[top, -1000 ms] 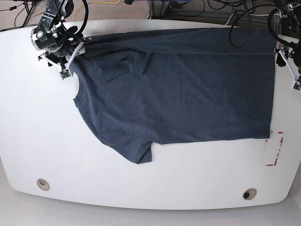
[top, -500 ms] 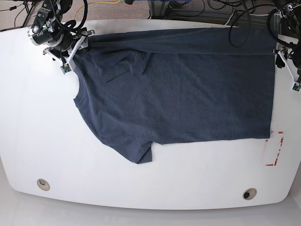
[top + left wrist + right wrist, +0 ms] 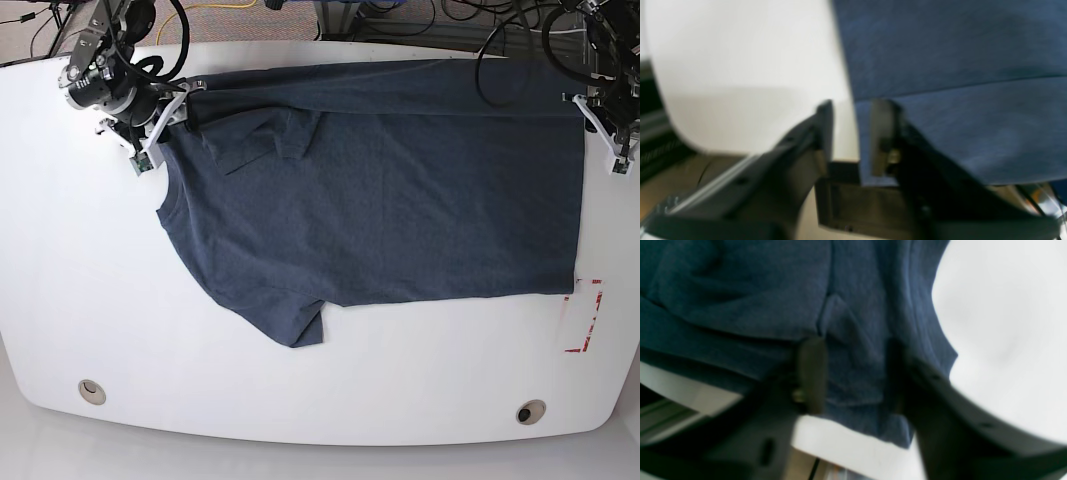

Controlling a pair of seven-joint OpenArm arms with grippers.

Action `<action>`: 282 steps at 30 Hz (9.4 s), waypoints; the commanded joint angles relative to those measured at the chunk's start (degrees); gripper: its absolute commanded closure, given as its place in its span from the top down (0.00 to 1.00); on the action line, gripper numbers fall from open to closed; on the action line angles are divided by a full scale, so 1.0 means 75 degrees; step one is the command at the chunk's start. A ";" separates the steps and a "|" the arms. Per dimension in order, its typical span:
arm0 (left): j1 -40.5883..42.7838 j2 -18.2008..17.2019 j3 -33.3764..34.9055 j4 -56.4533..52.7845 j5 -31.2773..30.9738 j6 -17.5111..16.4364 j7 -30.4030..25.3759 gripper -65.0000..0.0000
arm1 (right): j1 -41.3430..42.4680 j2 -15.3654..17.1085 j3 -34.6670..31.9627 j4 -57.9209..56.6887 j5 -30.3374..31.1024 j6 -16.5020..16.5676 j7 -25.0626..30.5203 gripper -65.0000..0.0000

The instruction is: Layout the t-shirt on the table in an organized manner, then fold the t-shirt properly

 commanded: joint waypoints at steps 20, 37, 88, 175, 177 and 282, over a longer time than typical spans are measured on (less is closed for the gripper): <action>-0.0294 0.0021 0.2094 -0.0757 0.0880 -0.0008 -0.1006 0.16 | 0.0043 0.0530 -0.0393 -0.2346 -0.1040 0.0008 0.2333 0.07; -0.1889 -0.0050 0.3313 -0.2539 0.0880 -0.0008 -0.1018 0.16 | -0.0238 0.0659 0.0779 -0.2463 -0.1462 0.0008 0.2427 0.07; -0.2076 -0.0272 0.3325 -0.0453 0.0833 -0.0008 -0.0959 0.68 | 0.0735 0.0050 0.0732 -0.0740 -0.0008 0.0008 0.0563 0.85; -0.2018 -0.0272 0.3313 -0.0464 0.0833 -0.0008 -0.0959 0.68 | 0.1544 0.0401 -0.0405 -0.0892 -0.0055 0.0008 0.0598 0.00; -0.2018 -0.0272 0.3313 -0.0464 0.0833 -0.0008 -0.0959 0.68 | 0.1638 0.0401 -0.0405 -0.0916 -0.0055 0.0008 0.0598 0.00; -0.6366 -0.0905 0.2341 -0.7040 0.0880 0.2413 -0.4406 0.70 | 0.6654 0.1210 -0.1272 -0.9895 -0.3255 0.0008 0.5744 0.01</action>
